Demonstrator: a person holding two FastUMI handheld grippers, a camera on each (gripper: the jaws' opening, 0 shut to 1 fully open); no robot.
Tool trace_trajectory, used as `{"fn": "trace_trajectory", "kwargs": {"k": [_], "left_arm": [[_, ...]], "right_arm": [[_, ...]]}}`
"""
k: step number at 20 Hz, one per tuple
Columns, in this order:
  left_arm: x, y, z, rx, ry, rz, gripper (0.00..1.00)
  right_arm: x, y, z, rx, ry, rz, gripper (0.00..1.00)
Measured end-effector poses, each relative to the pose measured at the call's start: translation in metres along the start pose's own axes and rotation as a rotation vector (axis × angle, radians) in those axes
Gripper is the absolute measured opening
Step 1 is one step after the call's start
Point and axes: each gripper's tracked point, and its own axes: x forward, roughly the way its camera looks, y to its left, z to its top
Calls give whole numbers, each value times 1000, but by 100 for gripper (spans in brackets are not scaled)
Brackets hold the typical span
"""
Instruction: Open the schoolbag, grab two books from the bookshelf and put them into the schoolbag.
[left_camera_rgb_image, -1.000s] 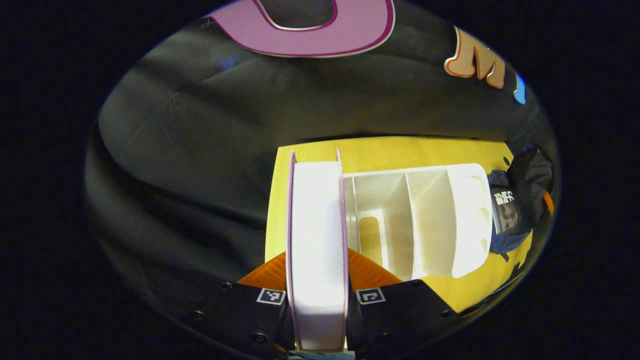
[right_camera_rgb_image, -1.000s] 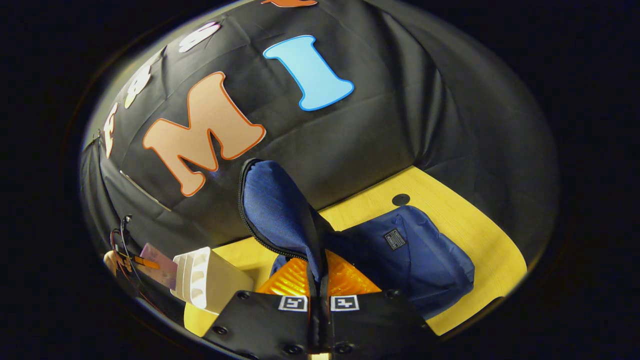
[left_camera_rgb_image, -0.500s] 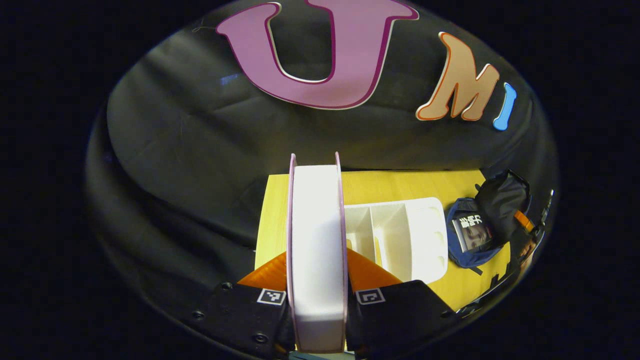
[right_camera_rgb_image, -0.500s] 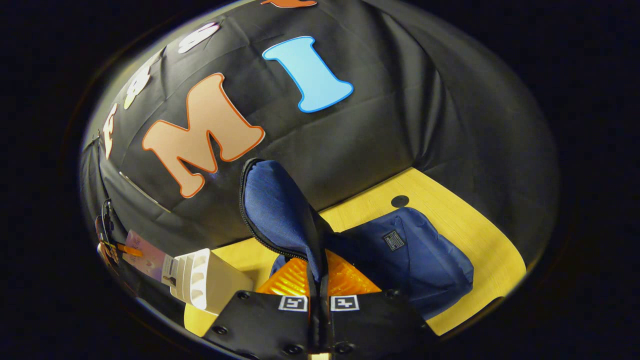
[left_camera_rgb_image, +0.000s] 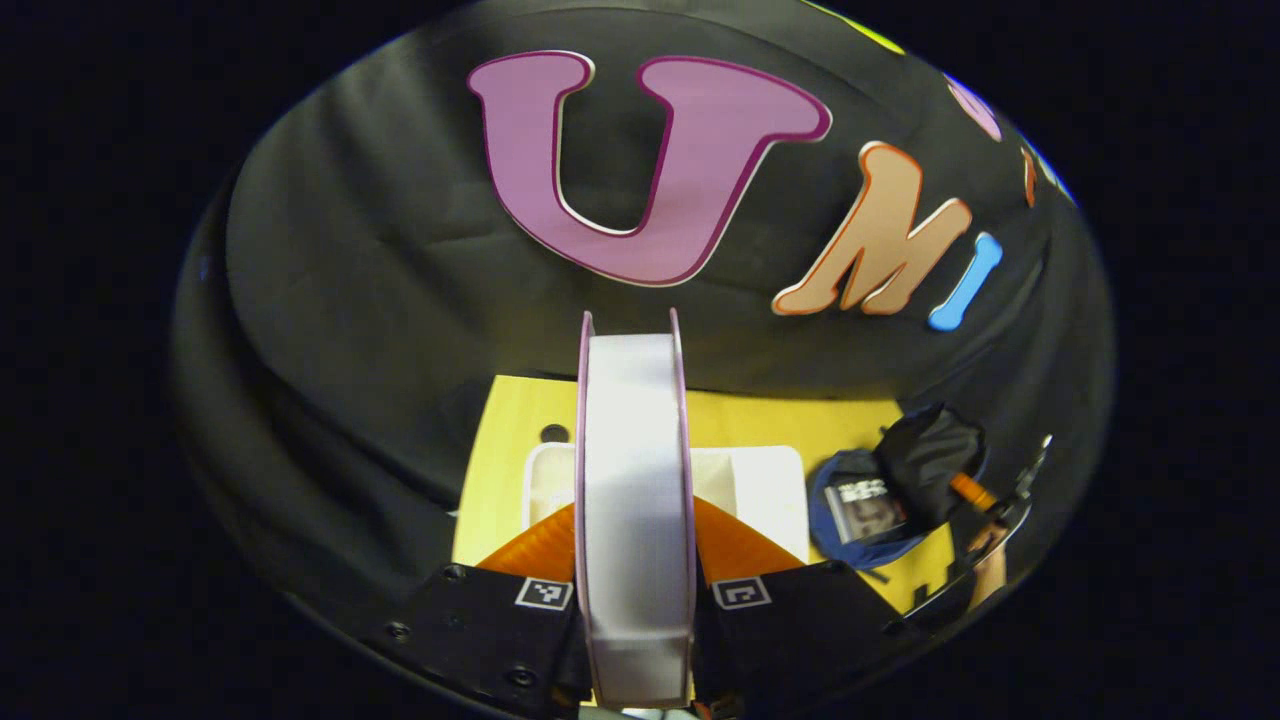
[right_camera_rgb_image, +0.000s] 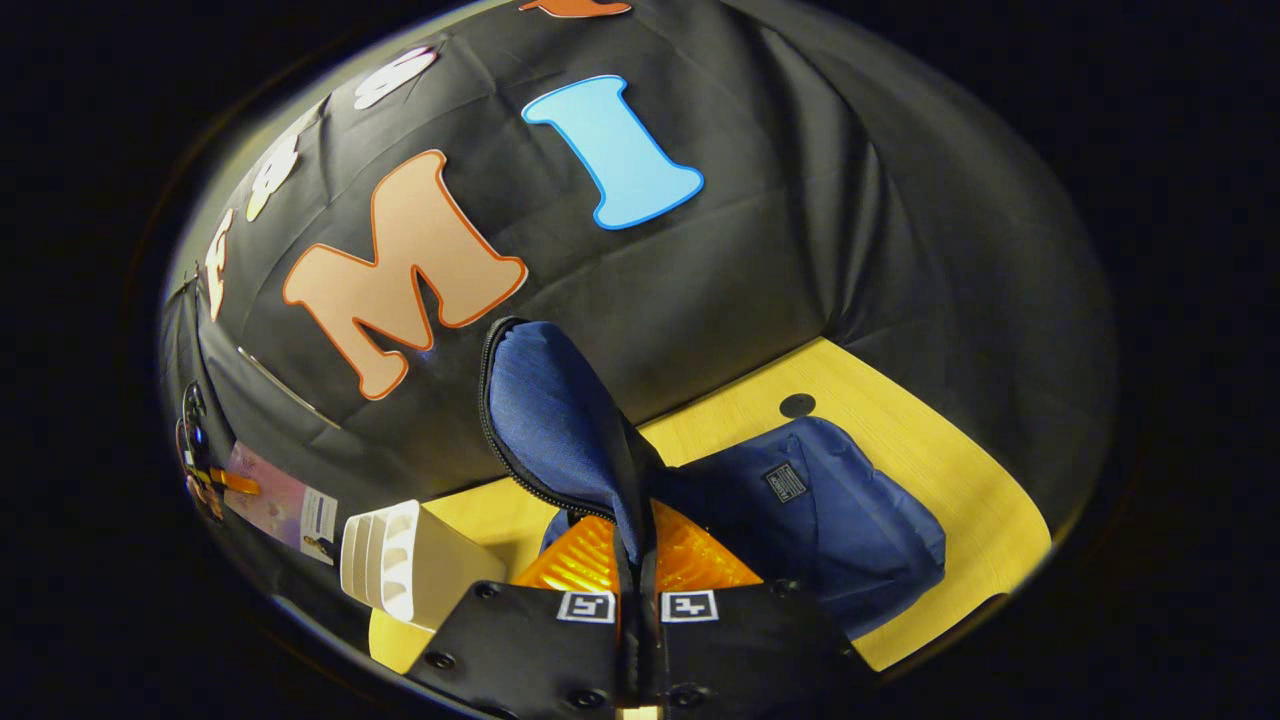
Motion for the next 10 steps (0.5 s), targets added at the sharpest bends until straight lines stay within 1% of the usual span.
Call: {"fn": "trace_trajectory", "kwargs": {"k": [2, 3, 4, 7, 8, 10], "left_arm": [[-4, -23, 0, -75, -22, -98, 34], [-3, -35, 1, -101, -29, -141, 36], [-1, -43, 0, -130, -34, -179, 35], [5, -64, -2, -218, -53, -268, 36], [8, -72, -3, -245, -55, -295, 36], [16, -86, -6, -299, -65, -347, 36]], "right_arm": [[0, -1, 0, -2, 0, -2, 5], [0, -1, 1, -1, -1, -2, 3], [-1, -1, 1, -1, -2, -3, 3], [0, 0, 0, 1, 3, 0, 3], [0, -1, 0, 0, 3, -1, 5], [-1, -1, 1, 4, 2, -2, 3]]}}
